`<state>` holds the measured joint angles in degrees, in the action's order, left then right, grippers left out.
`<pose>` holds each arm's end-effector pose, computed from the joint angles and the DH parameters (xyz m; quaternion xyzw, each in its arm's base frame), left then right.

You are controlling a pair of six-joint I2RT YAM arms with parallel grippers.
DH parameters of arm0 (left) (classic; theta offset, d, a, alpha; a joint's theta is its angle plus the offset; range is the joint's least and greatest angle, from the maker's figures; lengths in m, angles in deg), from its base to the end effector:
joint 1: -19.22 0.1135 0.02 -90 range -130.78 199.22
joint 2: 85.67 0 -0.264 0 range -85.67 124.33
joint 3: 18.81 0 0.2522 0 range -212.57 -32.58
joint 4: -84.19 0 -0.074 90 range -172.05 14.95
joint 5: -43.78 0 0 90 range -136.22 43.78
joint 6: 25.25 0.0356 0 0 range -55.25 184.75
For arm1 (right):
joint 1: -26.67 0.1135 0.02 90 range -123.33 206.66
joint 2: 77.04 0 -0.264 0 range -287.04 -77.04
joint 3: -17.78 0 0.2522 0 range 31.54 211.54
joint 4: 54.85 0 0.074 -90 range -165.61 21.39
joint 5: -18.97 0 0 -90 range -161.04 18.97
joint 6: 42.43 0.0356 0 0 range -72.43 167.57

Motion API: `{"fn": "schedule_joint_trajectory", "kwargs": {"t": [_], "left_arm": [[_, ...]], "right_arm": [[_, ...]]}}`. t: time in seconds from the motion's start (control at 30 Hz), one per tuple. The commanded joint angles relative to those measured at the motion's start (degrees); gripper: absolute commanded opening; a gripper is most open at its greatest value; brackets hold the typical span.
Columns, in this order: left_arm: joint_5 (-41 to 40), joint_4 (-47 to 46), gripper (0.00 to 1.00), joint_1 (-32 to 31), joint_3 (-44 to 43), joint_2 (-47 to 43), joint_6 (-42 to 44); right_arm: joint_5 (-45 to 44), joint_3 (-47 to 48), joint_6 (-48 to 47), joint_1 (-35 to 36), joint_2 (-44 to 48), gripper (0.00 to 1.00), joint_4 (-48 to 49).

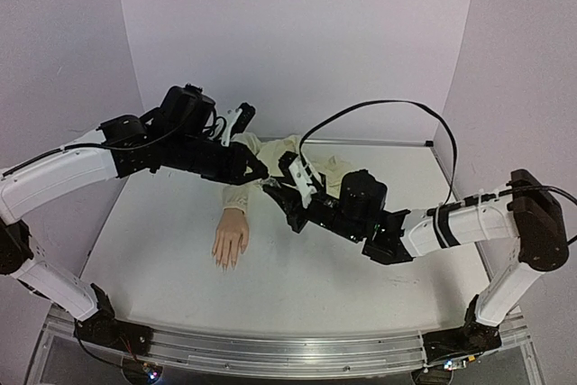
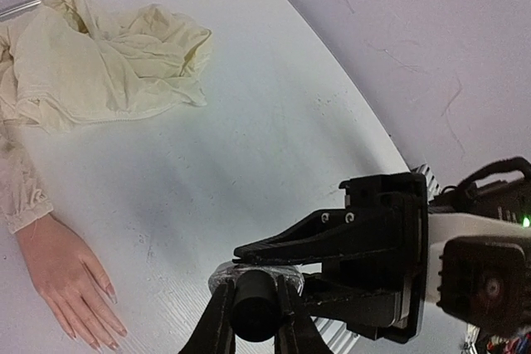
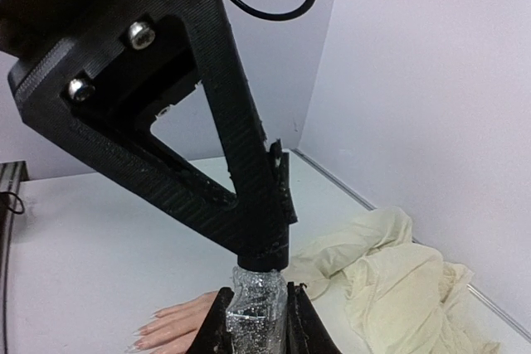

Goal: Paint the nails

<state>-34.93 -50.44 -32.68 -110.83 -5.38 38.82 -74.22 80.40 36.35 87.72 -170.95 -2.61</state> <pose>0.1877 -0.2507 0.3647 0.2424 0.8443 -0.3627 0.3112 0.1740 0.3104 0.2851 -0.3156 0.4711 0.3326 0.7536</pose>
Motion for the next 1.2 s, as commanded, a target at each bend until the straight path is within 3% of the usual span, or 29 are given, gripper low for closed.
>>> {"fn": "schedule_joint_trajectory", "kwargs": {"t": [0.0, 0.23, 0.47, 0.73, 0.97, 1.17], "left_arm": [[0.1, 2.9, 0.00, -1.0, -2.7, 3.1, -2.3], [0.4, 4.0, 0.00, -1.0, -3.3, 5.4, -2.1], [5.3, 3.5, 0.00, -1.0, -2.4, 5.9, 3.8], [23.4, -3.4, 0.00, -1.0, 1.3, 3.7, 14.2], [36.4, -0.4, 0.00, -1.0, 0.6, 2.7, 25.1], [43.8, 3.0, 0.00, -1.0, -0.8, 2.0, 29.7]], "right_arm": [[-11.0, 5.5, -7.4, 1.5, -0.9, 0.00, 14.7], [-8.4, 7.8, -7.8, 1.4, -0.6, 0.00, 13.8], [11.0, 6.9, 5.5, -2.9, 5.6, 0.00, 7.7], [33.2, 6.5, 23.0, -7.9, 11.3, 0.00, 6.5], [52.4, 11.7, 37.0, -8.7, 9.0, 0.00, 8.4], [57.1, 11.4, 41.2, -8.7, 8.6, 0.00, 10.2]]}}
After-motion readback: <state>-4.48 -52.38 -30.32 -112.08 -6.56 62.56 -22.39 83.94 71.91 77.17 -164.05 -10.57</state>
